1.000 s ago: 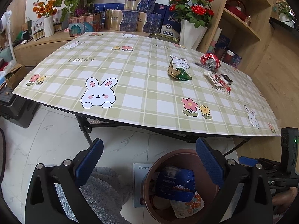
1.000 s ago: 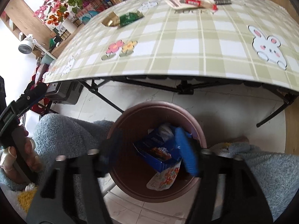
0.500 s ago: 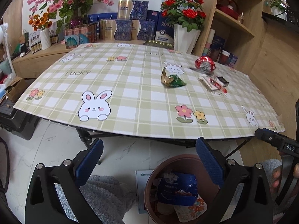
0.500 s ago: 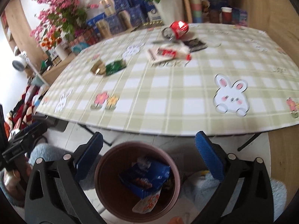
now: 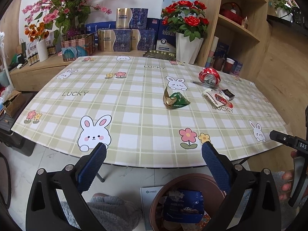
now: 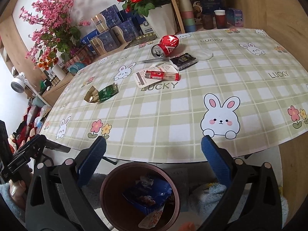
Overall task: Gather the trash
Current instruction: 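Reach the left gripper to the green-and-gold wrapper and grasp it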
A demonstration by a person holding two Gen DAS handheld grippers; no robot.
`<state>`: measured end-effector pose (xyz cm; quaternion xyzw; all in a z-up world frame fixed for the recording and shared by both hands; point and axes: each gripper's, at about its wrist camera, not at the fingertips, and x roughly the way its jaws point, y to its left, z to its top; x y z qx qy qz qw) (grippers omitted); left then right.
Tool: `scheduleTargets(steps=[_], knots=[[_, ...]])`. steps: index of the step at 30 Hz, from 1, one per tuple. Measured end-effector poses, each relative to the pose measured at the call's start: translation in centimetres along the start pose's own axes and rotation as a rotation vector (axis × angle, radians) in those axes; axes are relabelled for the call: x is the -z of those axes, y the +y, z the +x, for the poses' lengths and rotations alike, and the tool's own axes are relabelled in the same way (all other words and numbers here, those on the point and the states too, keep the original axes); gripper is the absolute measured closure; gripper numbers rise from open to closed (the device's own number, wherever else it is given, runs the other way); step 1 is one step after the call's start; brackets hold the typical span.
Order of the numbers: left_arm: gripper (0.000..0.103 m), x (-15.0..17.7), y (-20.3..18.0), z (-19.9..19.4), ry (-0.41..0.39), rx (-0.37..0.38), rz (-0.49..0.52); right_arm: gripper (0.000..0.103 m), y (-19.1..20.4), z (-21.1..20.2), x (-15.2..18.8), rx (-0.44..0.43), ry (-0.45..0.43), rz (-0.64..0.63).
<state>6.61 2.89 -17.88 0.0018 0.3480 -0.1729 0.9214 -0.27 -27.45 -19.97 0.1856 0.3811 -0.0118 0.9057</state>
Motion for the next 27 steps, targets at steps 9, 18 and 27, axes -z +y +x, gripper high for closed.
scheduleTargets(steps=[9,18,27], knots=[[0.006,-2.7,-0.1,2.5,0.034,-0.009,0.030,0.006,-0.1,1.3,-1.5,0.028,-0.008,-0.042],[0.006,-5.4,-1.1,7.7,0.076,0.009,0.057,0.006,-1.8,4.2,-2.1,0.036,0.035,-0.007],[0.014,-8.8,-3.7,15.7,0.147,0.102,0.276,0.006,-3.0,5.5,-2.5,0.024,0.046,0.001]])
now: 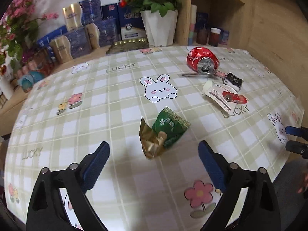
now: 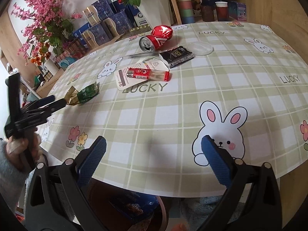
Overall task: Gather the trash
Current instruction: 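Reach the left gripper to the green-and-gold wrapper and grasp it, then grasp the red lighter with the right gripper while the left gripper holds the wrapper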
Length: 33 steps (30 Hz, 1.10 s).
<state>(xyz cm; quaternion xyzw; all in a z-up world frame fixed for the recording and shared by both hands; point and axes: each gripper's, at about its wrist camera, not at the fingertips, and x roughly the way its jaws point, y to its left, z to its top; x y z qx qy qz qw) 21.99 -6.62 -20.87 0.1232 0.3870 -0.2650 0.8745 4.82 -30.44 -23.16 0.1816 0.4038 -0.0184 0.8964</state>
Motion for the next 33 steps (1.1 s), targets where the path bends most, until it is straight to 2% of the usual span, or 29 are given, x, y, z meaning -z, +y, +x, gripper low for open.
scheduleTargets(steps=[4,6,8,9,10,13,16,19,23,25,27,30,33], knots=[[0.018,-0.8,1.1,2.6,0.060,0.054,-0.056,0.006,-0.2,0.1,-0.6,0.013,-0.009,-0.013],[0.033,-0.8,1.2,3.7,0.085,0.084,-0.072,0.006,-0.2,0.2,-1.0,0.040,-0.015,-0.028],[0.065,-0.7,1.2,4.6,0.126,0.105,-0.089,0.006,0.0,0.3,-1.6,0.050,-0.006,-0.070],[0.074,-0.7,1.1,4.4,0.117,0.074,-0.080,0.006,0.2,0.3,-2.0,0.056,-0.006,-0.107],[0.078,-0.6,1.0,4.4,0.128,0.076,-0.083,0.006,0.4,0.2,-2.4,0.061,-0.008,-0.148],[0.079,-0.1,1.1,3.4,0.114,0.105,-0.137,0.006,0.8,-0.1,-3.6,0.055,-0.021,-0.233],[0.079,0.2,1.4,2.0,0.076,0.115,-0.184,0.006,0.5,0.6,-5.1,0.015,-0.013,-0.234],[0.079,0.6,1.6,0.0,0.038,0.136,-0.213,0.014,1.1,1.8,-6.5,-0.004,-0.023,-0.301],[0.079,1.5,1.4,-2.2,0.004,0.141,-0.217,0.018,2.6,3.7,-8.5,0.004,-0.046,-0.433],[0.079,2.4,1.5,-3.0,-0.005,0.146,-0.236,0.020,3.1,5.0,-9.2,0.008,-0.028,-0.469],[0.079,3.3,1.8,-3.6,-0.009,0.156,-0.269,0.029,3.5,6.7,-10.0,-0.003,0.009,-0.488],[0.079,4.3,2.3,-4.2,-0.020,0.167,-0.314,0.036,3.7,9.1,-11.2,-0.046,0.082,-0.445],[0.079,5.0,2.6,-4.9,-0.031,0.177,-0.342,0.036,4.0,10.8,-11.7,-0.037,0.116,-0.460]])
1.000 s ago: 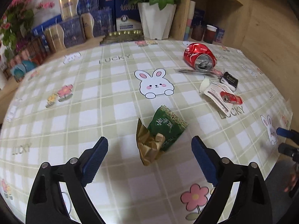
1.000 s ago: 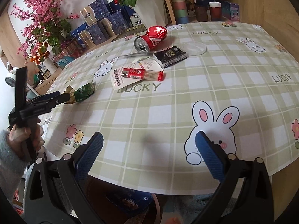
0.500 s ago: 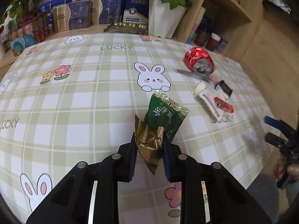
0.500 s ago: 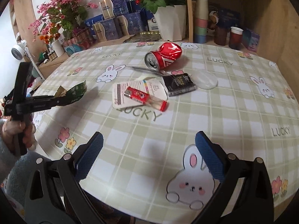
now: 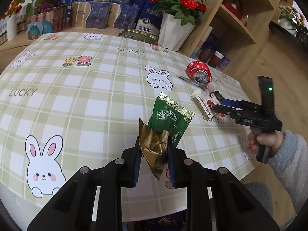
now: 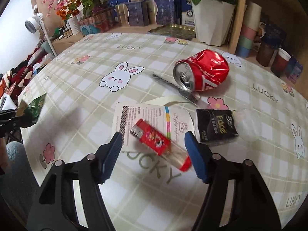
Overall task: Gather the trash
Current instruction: 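Grasp the red lighter with the right gripper while the left gripper holds the wrapper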
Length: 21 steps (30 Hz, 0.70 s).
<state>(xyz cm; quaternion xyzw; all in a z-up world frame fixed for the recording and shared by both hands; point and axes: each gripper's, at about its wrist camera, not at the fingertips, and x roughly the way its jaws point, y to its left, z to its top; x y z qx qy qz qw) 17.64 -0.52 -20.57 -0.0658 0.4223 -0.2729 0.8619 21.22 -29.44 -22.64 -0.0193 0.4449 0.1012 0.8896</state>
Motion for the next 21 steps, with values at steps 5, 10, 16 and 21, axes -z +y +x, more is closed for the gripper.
scheduleTargets(steps=[5,10,16,21], knots=[[0.079,0.6,0.3,-0.9,-0.008,0.013,-0.008,0.044,-0.1,1.1,0.1,-0.032,0.038,0.024],[0.079,1.5,1.0,-1.3,-0.007,0.027,-0.033,0.056,-0.2,0.7,1.3,-0.090,0.031,0.092],[0.079,2.7,1.6,-1.6,0.002,0.026,-0.056,0.056,0.2,0.4,2.6,-0.092,0.057,0.085],[0.079,3.2,1.3,-1.9,-0.001,0.026,-0.054,0.057,0.8,-0.1,3.3,-0.065,0.057,0.071]])
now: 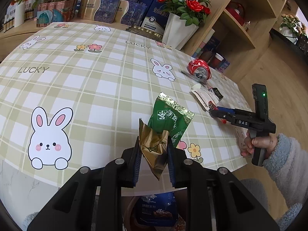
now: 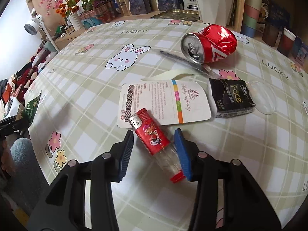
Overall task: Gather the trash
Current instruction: 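Grasp the red lighter with the right gripper while the left gripper holds the wrapper, then carry the wrapper and lighter in both grippers down over the bin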
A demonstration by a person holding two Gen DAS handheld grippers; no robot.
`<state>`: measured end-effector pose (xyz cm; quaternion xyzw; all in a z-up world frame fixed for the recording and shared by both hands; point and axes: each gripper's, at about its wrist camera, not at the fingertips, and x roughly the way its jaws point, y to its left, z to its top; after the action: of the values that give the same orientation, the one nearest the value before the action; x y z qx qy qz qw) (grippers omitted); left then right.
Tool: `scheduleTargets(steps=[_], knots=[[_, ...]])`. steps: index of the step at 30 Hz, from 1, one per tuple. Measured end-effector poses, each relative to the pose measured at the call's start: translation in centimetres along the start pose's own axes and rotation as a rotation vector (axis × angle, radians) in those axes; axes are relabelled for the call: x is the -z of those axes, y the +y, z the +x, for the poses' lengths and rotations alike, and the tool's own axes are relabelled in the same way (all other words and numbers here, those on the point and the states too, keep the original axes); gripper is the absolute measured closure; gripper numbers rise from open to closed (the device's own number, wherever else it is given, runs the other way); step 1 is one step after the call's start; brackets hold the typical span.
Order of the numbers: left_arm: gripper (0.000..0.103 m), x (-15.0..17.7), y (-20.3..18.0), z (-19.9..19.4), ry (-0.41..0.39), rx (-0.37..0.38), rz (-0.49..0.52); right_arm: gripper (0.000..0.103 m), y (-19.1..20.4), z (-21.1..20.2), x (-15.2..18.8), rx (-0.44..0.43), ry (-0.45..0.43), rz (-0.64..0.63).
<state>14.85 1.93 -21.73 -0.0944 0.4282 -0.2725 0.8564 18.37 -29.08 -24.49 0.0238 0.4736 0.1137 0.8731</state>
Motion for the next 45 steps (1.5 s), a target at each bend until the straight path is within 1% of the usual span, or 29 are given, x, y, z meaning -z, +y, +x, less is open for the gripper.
scheduleTargets(steps=[2,5,9,10,11,12,14,18,21,26,33,36,38,40,45], knots=[[0.079,0.1,-0.2,-0.1,-0.001,0.006,0.000,0.057,0.2,-0.2,0.3,0.017,0.002,0.005],[0.079,0.3,-0.8,-0.2,-0.001,0.015,0.019,0.052,0.6,-0.4,0.9,0.033,0.011,-0.010],[0.079,0.7,-1.6,-0.6,0.007,0.046,0.038,0.052,1.2,-0.8,1.8,0.051,0.026,-0.037],[0.079,0.9,-1.9,-0.7,0.010,0.053,0.042,0.053,1.4,-0.9,2.0,0.058,0.031,-0.041],[0.079,1.1,-2.1,-0.8,0.011,0.056,0.047,0.057,1.5,-1.0,2.2,0.066,0.034,-0.044],[0.079,1.4,-2.3,-1.0,0.013,0.059,0.052,0.064,1.6,-1.2,2.4,0.078,0.035,-0.044],[0.079,1.9,-2.5,-1.4,0.016,0.066,0.052,0.077,1.6,-1.4,2.8,0.097,0.036,-0.037],[0.079,2.8,-2.9,-2.3,0.022,0.081,0.050,0.077,2.1,-2.2,4.0,0.104,0.032,-0.014],[0.079,3.4,-3.2,-3.2,0.014,0.084,0.059,0.077,3.3,-3.4,5.0,0.084,-0.016,0.014],[0.079,4.0,-3.9,-4.6,0.004,0.085,0.083,0.077,5.4,-6.1,6.9,0.009,-0.114,0.089],[0.079,5.4,-5.1,-6.4,0.012,0.081,0.116,0.077,8.9,-10.0,10.7,-0.066,-0.223,0.164],[0.079,6.5,-5.8,-6.6,0.035,0.078,0.142,0.077,9.8,-11.6,12.8,-0.093,-0.266,0.200],[0.079,7.3,-6.2,-6.4,0.056,0.073,0.164,0.077,10.0,-12.2,13.8,-0.109,-0.277,0.218],[0.079,8.3,-6.7,-5.9,0.086,0.070,0.185,0.077,10.2,-12.9,15.0,-0.125,-0.285,0.242],[0.079,9.9,-7.3,-3.6,0.166,0.056,0.212,0.077,9.7,-13.5,16.3,-0.149,-0.293,0.274]])
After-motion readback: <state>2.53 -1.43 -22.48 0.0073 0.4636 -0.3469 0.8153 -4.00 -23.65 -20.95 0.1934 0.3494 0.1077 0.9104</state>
